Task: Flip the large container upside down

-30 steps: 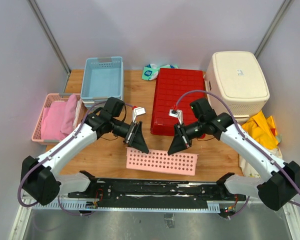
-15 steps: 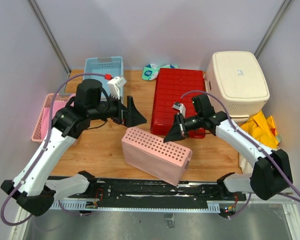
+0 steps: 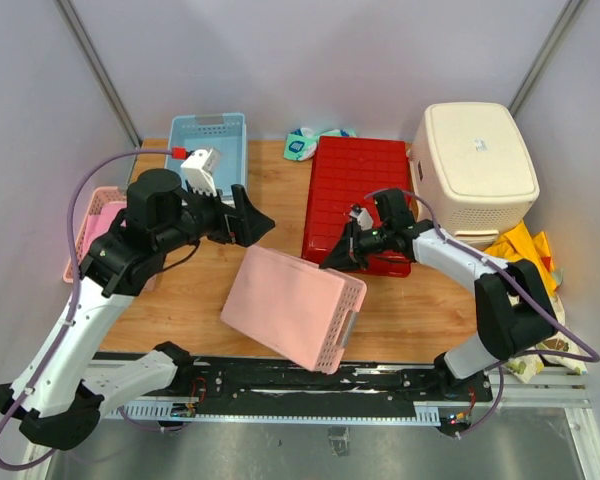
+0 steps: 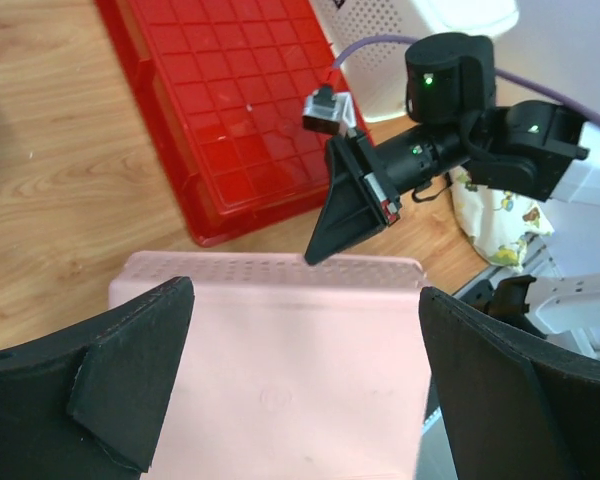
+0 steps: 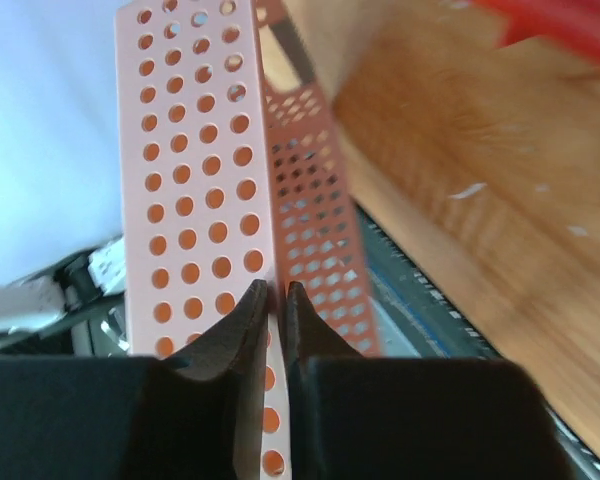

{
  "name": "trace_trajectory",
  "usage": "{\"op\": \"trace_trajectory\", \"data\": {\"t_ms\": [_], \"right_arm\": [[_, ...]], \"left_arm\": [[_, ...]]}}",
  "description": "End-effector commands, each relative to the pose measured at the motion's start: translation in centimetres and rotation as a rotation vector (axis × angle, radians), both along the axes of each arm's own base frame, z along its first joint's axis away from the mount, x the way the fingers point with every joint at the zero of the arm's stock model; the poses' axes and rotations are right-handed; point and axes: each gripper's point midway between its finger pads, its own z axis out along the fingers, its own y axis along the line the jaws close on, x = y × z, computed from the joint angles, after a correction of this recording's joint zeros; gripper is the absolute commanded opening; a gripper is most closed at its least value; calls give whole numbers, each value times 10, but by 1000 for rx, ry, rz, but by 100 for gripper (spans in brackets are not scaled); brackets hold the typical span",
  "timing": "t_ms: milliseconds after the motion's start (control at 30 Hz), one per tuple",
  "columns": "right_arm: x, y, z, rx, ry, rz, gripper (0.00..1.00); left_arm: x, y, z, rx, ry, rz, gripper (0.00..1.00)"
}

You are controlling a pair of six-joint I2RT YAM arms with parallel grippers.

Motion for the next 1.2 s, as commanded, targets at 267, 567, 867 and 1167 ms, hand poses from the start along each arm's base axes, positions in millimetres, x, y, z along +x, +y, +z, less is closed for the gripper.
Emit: {"op": "trace_trajectory", "data": {"t_ms": [267, 567, 867, 1167], "right_arm": [[38, -56, 2, -419, -290, -140, 66], [28, -126, 6, -728, -466, -229, 67], [17, -167, 25, -853, -607, -317, 68], [16, -171, 37, -857, -642, -323, 68]], "left_arm": [[14, 25, -64, 121, 77, 152, 99], [-10, 23, -158, 170, 337, 132, 99], [-37, 25, -235, 166, 540, 153, 99], [-41, 8, -250, 130, 622, 130, 99]]}}
